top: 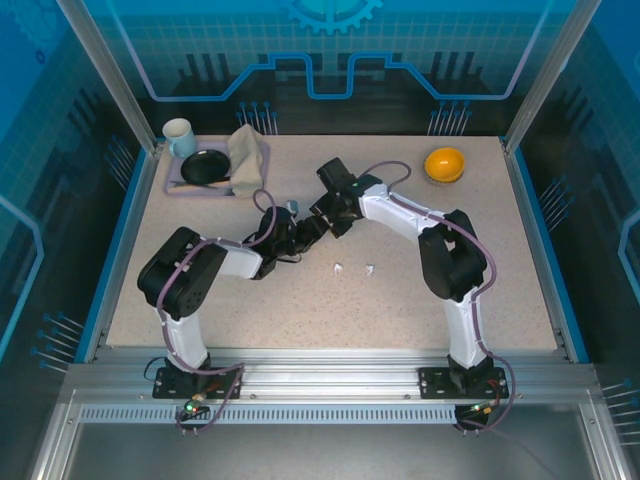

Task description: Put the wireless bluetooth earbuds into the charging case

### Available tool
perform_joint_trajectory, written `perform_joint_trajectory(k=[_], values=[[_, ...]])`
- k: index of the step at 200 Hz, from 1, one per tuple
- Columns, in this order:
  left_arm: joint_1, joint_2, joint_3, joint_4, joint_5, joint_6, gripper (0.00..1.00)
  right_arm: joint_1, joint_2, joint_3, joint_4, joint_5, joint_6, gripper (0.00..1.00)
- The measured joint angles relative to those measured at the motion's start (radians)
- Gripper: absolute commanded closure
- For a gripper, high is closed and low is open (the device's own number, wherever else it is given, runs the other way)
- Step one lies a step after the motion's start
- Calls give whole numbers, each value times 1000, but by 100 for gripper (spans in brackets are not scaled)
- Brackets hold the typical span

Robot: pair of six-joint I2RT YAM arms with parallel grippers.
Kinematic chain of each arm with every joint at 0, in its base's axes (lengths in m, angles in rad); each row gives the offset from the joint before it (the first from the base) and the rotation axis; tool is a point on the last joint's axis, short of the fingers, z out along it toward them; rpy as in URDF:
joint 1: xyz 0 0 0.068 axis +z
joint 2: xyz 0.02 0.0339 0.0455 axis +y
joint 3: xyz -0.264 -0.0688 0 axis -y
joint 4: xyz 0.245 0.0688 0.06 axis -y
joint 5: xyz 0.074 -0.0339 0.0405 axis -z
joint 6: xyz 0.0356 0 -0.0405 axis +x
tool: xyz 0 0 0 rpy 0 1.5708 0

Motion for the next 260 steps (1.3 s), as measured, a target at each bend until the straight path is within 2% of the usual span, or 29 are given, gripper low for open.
perform_joint_trajectory(k=[51, 126, 164, 187, 220, 260], values=[[-4, -10, 0, 3, -37, 18, 62, 0, -3, -8, 25, -12, 18, 56], [-5, -17, 1, 8, -58, 16, 84, 0, -3, -14, 35, -16, 25, 56], [-5, -17, 2, 9, -57, 15, 88, 0, -11, -17, 35, -13, 25, 55], [-5, -17, 3, 12, -55, 14, 90, -1, -15, -17, 32, -10, 25, 47], [-5, -20, 3, 12, -50, 11, 91, -6, -19, -17, 28, -19, 14, 28], [5, -31, 3, 9, -66, 19, 91, -18, -61, -19, -37, -31, -6, 22]])
